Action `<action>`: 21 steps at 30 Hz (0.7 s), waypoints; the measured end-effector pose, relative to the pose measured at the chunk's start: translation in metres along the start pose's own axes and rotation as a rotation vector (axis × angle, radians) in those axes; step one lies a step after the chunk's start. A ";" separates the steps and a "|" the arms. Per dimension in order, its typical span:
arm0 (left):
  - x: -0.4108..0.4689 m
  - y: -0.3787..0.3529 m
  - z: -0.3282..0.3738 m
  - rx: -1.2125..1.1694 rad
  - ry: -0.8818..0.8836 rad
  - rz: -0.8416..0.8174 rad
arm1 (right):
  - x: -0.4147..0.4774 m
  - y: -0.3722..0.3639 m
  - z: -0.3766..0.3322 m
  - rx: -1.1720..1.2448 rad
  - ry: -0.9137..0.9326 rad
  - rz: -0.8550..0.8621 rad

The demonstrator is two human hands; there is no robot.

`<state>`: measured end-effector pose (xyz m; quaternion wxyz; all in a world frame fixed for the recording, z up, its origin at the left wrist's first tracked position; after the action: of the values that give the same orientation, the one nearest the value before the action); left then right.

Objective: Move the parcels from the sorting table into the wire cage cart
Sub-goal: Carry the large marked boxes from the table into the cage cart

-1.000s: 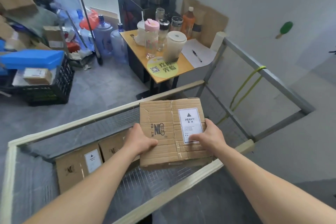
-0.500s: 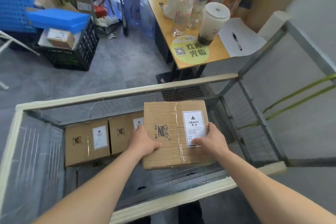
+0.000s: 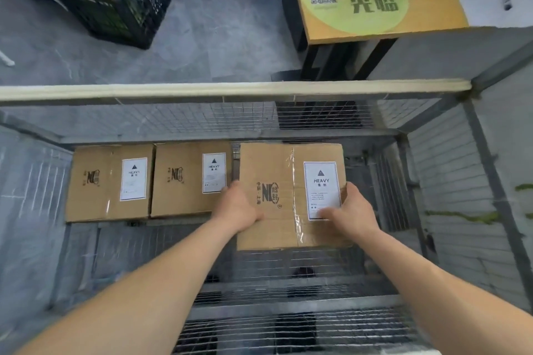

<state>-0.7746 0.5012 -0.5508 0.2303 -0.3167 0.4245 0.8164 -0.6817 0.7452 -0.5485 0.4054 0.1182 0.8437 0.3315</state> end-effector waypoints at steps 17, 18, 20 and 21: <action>0.156 -0.060 -0.047 -0.026 0.142 0.043 | 0.164 -0.107 0.020 -0.022 -0.016 -0.085; 0.161 -0.061 -0.048 -0.031 0.151 0.039 | 0.169 -0.111 0.020 -0.011 -0.027 -0.085; 0.169 -0.062 -0.051 -0.040 0.159 0.035 | 0.177 -0.118 0.022 0.008 -0.043 -0.096; 0.172 -0.063 -0.052 -0.045 0.160 0.033 | 0.180 -0.121 0.022 0.017 -0.046 -0.106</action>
<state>-0.8365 0.5097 -0.7303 0.1750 -0.3791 0.4281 0.8015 -0.7722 0.7486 -0.7468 0.4404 0.0845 0.8421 0.2996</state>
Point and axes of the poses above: each hand's wrist, its own x-axis towards the middle knuckle, its own y-axis out of the back of the hand, z = x × y, the point moved 4 cm from there along x, towards the middle knuckle, and after that the axes turned 1 degree about z, right-handed, at the moved point
